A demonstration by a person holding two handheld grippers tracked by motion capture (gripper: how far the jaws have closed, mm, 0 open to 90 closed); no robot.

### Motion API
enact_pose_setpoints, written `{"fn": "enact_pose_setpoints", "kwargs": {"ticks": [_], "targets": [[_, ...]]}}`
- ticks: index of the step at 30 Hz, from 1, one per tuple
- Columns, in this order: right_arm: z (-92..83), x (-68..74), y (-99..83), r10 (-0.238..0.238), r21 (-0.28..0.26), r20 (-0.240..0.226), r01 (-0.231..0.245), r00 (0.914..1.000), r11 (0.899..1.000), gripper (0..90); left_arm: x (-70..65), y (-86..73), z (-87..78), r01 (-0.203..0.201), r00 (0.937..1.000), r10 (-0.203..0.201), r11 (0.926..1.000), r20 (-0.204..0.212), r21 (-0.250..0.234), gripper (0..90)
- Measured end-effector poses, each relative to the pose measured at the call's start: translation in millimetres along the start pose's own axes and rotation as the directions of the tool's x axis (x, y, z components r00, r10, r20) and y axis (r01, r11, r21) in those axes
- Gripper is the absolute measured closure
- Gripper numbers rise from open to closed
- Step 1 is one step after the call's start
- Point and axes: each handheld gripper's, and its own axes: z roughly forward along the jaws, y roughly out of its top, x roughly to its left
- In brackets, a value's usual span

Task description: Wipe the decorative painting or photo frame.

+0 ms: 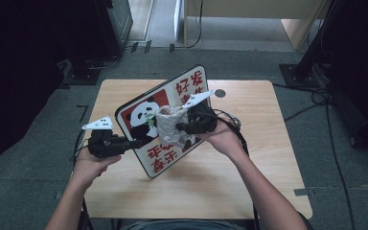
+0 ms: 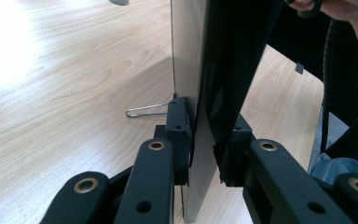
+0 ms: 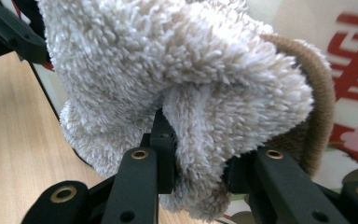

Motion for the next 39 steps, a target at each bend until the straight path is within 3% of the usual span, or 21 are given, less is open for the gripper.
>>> {"fn": "enact_pose_setpoints", "kwargs": {"ticks": [13,33,39], "targets": [[13.7,1.3,-23.9,-0.003,0.014,0.018,0.003,0.9998,1.000,70.3,-0.5,-0.2,-0.2,0.001,1.0000,-0.001,1.0000,0.000,0.003,77.8],[34.2,6.0,-55.0,0.031,0.038,-0.001,-0.031,0.9995,0.999,70.3,-1.4,-0.7,-0.5,-0.002,1.0000,0.002,1.0000,0.001,0.005,77.6],[42.7,8.9,-68.1,0.033,0.073,-0.002,-0.032,0.9995,0.997,69.9,-1.0,-0.4,-0.5,0.001,1.0000,-0.001,1.0000,0.004,0.005,77.5]]}}
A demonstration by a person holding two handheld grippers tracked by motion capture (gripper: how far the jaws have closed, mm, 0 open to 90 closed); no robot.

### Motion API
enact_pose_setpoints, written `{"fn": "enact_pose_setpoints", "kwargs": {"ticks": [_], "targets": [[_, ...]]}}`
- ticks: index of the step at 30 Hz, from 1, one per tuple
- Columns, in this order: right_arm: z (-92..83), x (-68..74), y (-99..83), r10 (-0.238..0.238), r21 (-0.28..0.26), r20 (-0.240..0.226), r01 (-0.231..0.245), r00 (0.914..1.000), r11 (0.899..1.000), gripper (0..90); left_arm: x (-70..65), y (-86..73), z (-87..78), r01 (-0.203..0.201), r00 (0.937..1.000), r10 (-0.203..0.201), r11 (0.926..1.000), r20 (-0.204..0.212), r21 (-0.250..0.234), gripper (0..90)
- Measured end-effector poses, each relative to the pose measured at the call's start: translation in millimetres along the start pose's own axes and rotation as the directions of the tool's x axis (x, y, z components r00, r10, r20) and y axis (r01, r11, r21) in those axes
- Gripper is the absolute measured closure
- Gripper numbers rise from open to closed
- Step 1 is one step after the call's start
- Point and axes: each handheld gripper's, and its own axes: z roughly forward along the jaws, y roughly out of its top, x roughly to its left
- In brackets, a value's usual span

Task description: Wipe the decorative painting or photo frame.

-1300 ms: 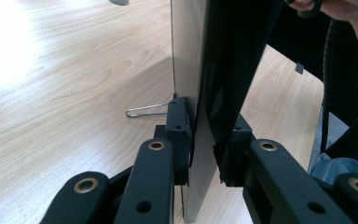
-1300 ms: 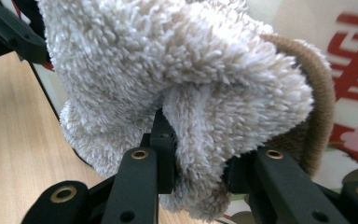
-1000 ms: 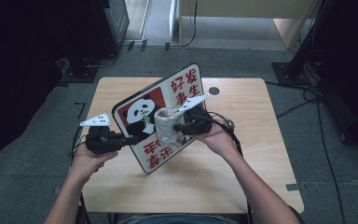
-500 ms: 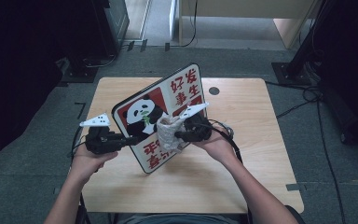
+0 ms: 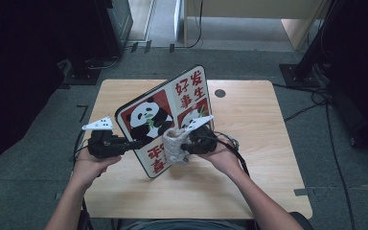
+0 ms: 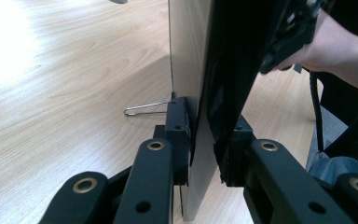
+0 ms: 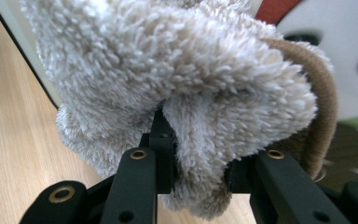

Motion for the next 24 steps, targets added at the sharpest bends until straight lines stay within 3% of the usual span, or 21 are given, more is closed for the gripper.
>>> {"fn": "enact_pose_setpoints", "kwargs": {"ticks": [10,24], "targets": [[10.8,-0.6,-15.1,-0.007,0.028,-0.003,0.007,1.0000,1.000,69.8,0.5,1.3,0.1,0.004,1.0000,-0.004,1.0000,-0.005,0.002,77.7],[10.4,-2.0,-18.6,-0.003,0.034,-0.014,0.004,0.9999,0.999,70.2,2.0,2.3,0.7,0.005,1.0000,-0.005,1.0000,-0.004,0.000,77.9]]}}
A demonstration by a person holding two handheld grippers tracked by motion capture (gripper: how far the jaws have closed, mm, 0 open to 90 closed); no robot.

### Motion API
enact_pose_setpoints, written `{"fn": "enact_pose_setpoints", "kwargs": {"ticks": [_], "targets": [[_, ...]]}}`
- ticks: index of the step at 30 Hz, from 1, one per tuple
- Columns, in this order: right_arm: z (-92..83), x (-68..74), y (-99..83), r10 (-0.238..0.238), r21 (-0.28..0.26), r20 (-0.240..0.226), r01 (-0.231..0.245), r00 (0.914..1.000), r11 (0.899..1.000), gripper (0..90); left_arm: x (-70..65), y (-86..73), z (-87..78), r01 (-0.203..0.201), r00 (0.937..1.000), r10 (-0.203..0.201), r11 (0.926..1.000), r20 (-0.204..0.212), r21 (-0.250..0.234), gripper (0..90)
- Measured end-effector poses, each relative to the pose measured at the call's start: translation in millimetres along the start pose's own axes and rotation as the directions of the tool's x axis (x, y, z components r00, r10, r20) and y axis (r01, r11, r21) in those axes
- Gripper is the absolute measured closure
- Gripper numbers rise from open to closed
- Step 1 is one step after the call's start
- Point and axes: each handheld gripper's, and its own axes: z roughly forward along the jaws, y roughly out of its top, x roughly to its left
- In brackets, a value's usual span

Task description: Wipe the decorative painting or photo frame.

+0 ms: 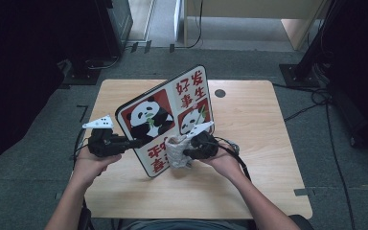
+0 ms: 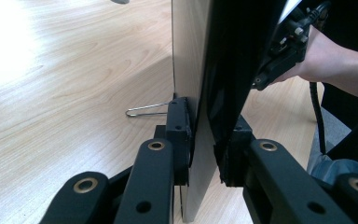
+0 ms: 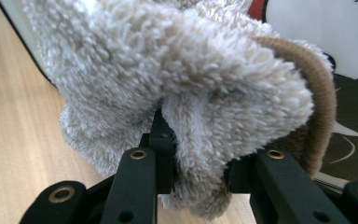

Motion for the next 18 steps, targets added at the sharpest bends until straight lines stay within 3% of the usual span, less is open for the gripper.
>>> {"fn": "enact_pose_setpoints", "kwargs": {"ticks": [5,12,18], "targets": [[-8.9,-0.7,0.9,-0.005,-0.028,-0.027,0.004,0.9996,1.000,70.2,0.5,-0.2,-0.1,-0.001,1.0000,0.001,1.0000,0.003,-0.004,77.6],[-29.1,-0.3,12.0,0.003,-0.085,-0.022,-0.004,0.9998,0.996,70.3,1.8,-0.8,-0.7,0.001,1.0000,-0.001,1.0000,0.006,-0.010,71.9],[-34.1,-0.3,17.4,0.008,-0.083,-0.016,-0.009,0.9998,0.996,70.5,1.2,-1.2,-3.1,-0.001,0.9998,0.002,0.9999,0.021,-0.015,69.1]]}}
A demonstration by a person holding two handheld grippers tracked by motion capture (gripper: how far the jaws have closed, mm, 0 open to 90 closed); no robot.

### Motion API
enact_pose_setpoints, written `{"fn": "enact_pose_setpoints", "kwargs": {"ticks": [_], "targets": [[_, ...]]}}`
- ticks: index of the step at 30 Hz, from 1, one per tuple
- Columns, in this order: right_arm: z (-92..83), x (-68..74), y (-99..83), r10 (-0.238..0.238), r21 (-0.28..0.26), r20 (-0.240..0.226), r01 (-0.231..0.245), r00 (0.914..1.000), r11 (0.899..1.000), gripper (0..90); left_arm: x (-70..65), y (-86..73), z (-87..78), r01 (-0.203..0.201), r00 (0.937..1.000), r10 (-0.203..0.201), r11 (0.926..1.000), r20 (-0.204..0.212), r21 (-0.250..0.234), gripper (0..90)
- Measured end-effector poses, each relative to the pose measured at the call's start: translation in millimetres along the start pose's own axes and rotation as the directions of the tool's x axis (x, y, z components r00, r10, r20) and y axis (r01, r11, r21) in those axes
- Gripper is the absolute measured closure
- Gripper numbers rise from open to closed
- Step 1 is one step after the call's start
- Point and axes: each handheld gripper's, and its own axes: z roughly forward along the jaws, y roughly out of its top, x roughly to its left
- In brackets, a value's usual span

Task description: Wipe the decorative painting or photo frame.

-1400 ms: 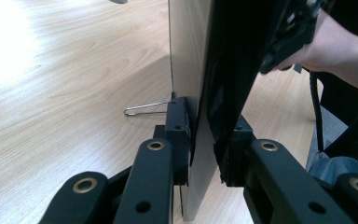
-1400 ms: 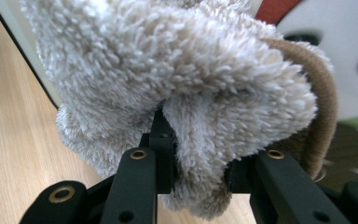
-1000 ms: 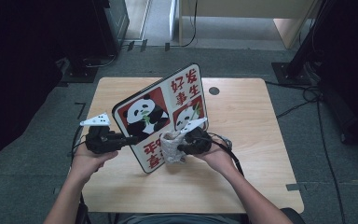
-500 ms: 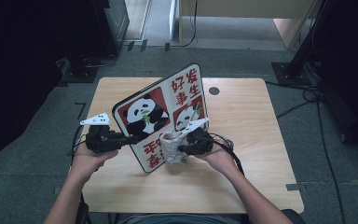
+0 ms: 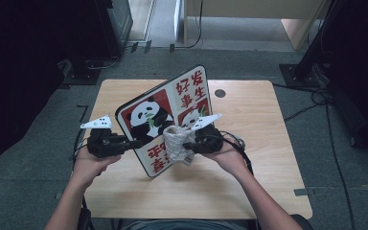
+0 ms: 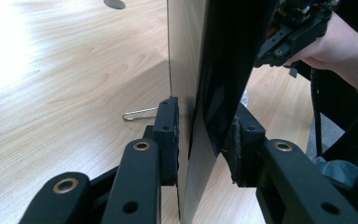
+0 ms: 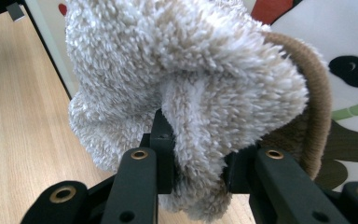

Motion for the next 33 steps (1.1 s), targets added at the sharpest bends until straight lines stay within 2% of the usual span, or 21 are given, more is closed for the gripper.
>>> {"fn": "enact_pose_setpoints", "kwargs": {"ticks": [11,16,20,27,33], "targets": [[-14.8,4.0,21.7,0.005,-0.021,-0.008,-0.005,1.0000,1.000,70.7,0.4,-4.7,-9.1,0.015,0.9998,-0.015,0.9998,-0.009,-0.012,70.9],[-26.6,7.4,39.3,-0.023,-0.041,-0.016,0.022,0.9996,0.999,70.7,-1.5,-6.5,-9.6,0.014,0.9998,-0.014,0.9998,-0.017,-0.016,72.8],[-34.2,10.4,51.3,-0.027,-0.055,-0.025,0.025,0.9993,0.998,70.7,-2.8,-8.3,-10.2,0.017,0.9996,-0.017,0.9996,-0.024,-0.021,75.2],[-41.8,16.5,73.5,-0.061,-0.071,-0.039,0.058,0.9974,0.996,70.7,-3.9,-9.4,-11.3,0.020,0.9988,-0.021,0.9993,-0.044,-0.030,78.3],[-52.4,22.3,102.5,-0.096,-0.086,-0.041,0.092,0.9945,0.992,70.7,-5.0,-9.7,-11.1,0.021,0.9986,-0.023,0.9992,-0.048,-0.034,78.7]]}}
